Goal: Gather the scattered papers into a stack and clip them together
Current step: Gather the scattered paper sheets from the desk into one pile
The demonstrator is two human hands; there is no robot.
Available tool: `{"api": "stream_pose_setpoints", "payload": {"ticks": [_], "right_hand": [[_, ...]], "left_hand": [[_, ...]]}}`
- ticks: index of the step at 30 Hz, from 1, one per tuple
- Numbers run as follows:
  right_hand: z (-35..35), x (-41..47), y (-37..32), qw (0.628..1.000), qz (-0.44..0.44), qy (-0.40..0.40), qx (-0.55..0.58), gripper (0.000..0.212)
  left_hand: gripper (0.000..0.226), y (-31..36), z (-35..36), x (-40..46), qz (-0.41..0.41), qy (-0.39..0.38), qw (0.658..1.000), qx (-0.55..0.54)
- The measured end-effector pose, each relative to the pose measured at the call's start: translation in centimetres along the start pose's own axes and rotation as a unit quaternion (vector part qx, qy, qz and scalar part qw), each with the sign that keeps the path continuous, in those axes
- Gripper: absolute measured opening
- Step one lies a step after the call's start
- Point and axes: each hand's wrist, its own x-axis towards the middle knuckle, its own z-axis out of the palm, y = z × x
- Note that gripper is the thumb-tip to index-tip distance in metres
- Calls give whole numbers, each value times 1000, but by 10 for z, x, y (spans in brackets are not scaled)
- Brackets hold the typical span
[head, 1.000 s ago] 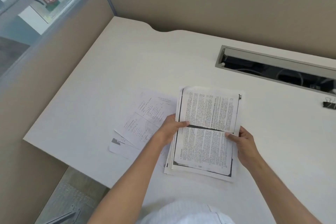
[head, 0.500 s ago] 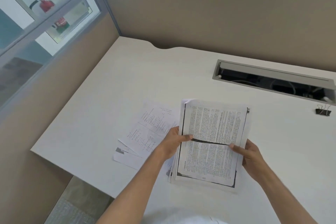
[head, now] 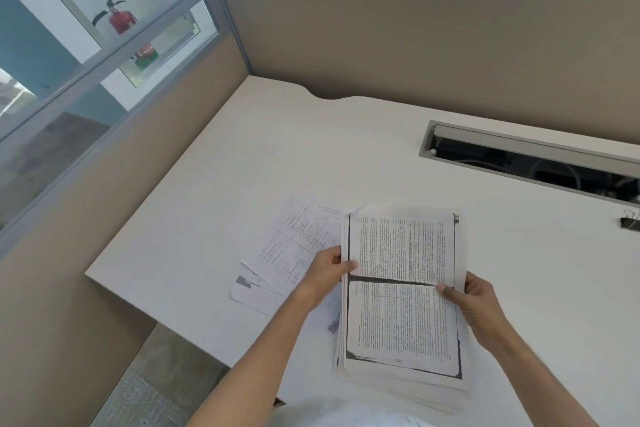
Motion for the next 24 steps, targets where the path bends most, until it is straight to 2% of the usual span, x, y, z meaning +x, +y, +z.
{"api": "stream_pose_setpoints", "payload": {"ticks": [3, 7, 10, 16, 24], "right_hand": [[-1, 4, -1, 1000, 2, -17, -23, 22], [1, 12, -6, 998, 13, -35, -59, 19], [9, 22, -14, 995, 19, -54, -84, 17], [34, 45, -26, 986, 24, -106, -126, 19], [56, 69, -24, 979, 36, -124, -161, 20]], "left_hand": [[21, -4, -20, 2, 17, 139, 983, 119], [36, -10, -56, 2, 26, 313, 913, 260], [49, -13, -80, 2, -12, 384, 867, 317], [82, -16, -103, 4, -122, 403, 818, 392], [71, -19, -112, 14, -169, 366, 794, 455]]}}
